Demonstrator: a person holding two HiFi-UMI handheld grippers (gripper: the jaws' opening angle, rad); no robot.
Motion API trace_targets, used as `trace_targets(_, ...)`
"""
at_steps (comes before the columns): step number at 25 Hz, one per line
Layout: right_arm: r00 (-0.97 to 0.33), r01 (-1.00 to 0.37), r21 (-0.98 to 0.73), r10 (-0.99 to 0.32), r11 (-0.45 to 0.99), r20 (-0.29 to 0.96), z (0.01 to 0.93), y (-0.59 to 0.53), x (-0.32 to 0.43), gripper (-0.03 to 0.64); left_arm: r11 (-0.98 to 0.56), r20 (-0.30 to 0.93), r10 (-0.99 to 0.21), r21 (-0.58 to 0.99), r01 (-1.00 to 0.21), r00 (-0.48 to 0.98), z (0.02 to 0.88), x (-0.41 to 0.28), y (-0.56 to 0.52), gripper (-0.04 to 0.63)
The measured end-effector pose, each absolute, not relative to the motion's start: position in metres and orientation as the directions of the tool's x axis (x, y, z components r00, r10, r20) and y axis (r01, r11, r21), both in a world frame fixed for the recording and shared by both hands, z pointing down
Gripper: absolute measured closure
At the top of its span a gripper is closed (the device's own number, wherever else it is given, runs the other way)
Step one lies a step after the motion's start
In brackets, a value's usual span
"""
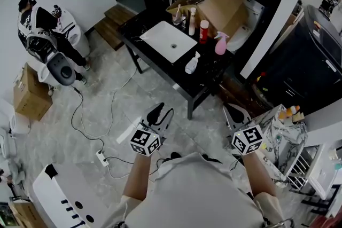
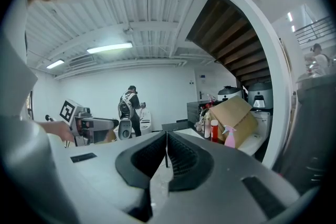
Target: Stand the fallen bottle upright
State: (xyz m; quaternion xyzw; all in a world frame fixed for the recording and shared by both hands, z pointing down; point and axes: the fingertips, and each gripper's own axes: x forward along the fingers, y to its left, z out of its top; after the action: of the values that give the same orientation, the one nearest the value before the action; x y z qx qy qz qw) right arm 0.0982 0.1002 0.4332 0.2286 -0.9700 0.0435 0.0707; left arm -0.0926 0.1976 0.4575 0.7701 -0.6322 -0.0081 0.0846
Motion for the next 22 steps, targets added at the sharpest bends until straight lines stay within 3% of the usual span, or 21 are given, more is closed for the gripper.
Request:
trace_targets(9, -0.874, -0.470, -0.048, -0.457, 0.881, 0.166, 0.437, 0.112, 0.076, 0.583, -0.208, 0.104, -0.969, 0.150, -0.967, 0.225, 0.465, -0.116, 0.206, 0.357)
trace_targets(22, -0.857, -0.499, -0.058, -0.483, 0.864, 0.181, 0.448, 0.129, 0.052, 0.583, -0.216, 0.132, -0.962, 0.163, -0.963, 0.238, 0.479, -0.147, 0.221, 0.359)
